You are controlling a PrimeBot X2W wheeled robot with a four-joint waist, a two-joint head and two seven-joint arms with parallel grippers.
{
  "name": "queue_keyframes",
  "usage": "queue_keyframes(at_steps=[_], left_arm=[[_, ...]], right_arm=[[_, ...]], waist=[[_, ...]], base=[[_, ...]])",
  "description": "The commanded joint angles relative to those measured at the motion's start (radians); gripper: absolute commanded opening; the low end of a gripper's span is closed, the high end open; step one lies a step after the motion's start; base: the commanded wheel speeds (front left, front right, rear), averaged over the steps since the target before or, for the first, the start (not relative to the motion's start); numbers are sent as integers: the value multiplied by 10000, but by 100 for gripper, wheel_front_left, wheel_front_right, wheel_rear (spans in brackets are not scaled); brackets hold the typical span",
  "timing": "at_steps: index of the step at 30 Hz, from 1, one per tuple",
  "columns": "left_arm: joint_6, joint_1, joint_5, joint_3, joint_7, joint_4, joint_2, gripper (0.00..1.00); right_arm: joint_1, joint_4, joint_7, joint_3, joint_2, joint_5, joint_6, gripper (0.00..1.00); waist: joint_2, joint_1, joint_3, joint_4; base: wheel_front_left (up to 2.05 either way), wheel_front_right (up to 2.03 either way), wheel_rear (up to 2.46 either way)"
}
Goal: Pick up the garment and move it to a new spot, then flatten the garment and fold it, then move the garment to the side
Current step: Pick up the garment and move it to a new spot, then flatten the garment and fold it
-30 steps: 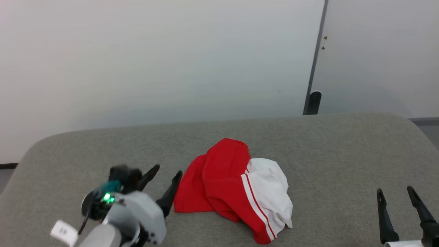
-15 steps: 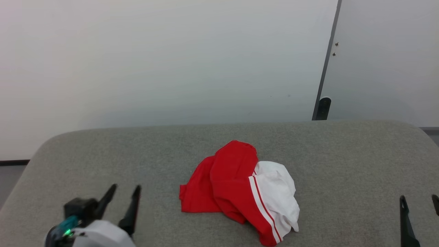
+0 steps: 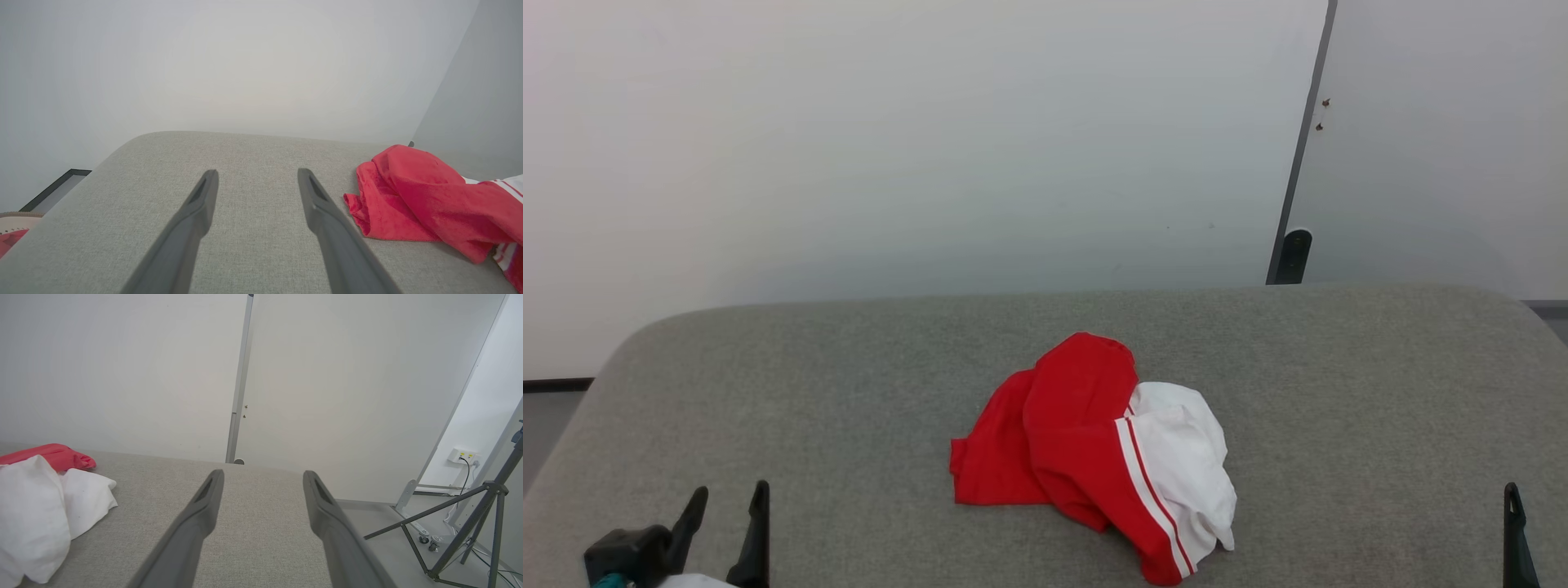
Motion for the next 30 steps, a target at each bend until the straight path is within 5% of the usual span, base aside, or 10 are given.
queue_keyframes(at_steps=[1,30], left_arm=[[-22,97,47,57,-59,-69,5,100],[-247,26,332,247,-21,-106,-309,100]], right_arm=[[193,-39,-40,-50,16,-40,1,100],[47,95,-67,376,-14,19,1,100]], waist=[[0,0,5,5],[0,0,107,385]], base=[[0,0,0],[0,0,0]])
